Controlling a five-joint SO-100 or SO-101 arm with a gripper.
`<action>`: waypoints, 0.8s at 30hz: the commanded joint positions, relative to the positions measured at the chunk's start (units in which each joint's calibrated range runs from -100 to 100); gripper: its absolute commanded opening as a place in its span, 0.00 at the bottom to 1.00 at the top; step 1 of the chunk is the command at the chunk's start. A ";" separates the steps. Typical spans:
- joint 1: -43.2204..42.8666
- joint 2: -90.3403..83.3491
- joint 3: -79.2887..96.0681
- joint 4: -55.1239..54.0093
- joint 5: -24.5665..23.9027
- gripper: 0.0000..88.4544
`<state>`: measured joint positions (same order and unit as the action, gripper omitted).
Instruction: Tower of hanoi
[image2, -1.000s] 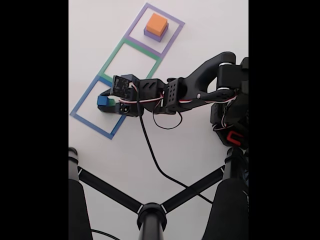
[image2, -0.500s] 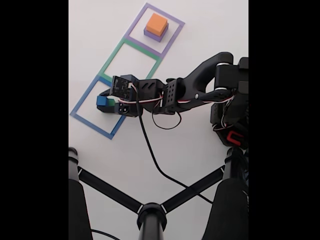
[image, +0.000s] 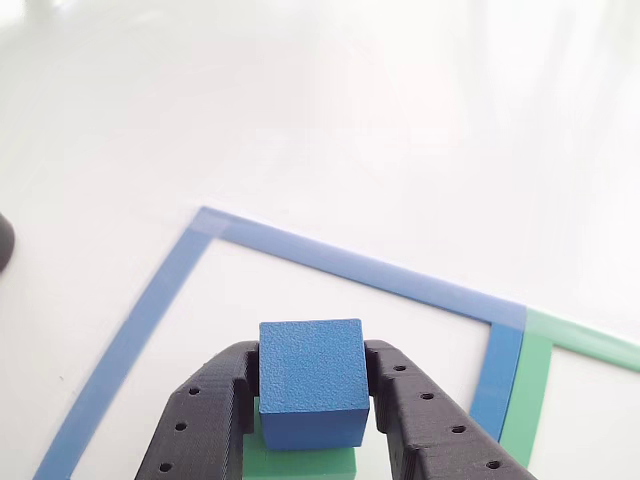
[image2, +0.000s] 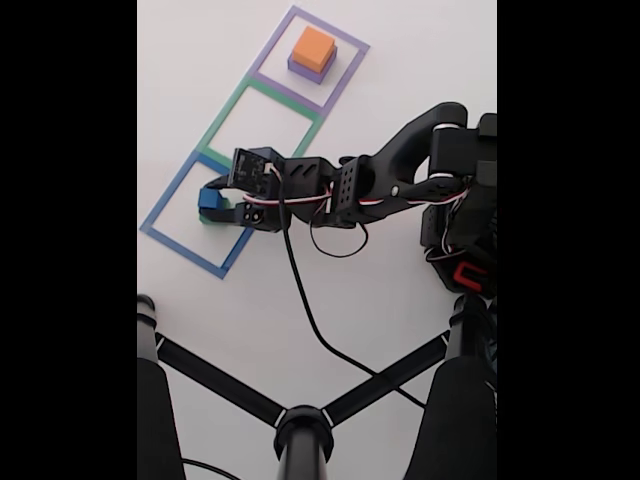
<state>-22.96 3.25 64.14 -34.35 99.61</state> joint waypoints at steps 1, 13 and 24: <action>0.51 -0.37 -0.04 -1.87 0.39 0.08; 0.97 -0.05 0.69 -3.41 0.39 0.19; 0.89 -1.73 -0.22 -4.30 0.39 0.26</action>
<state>-22.64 4.18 65.19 -37.32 99.61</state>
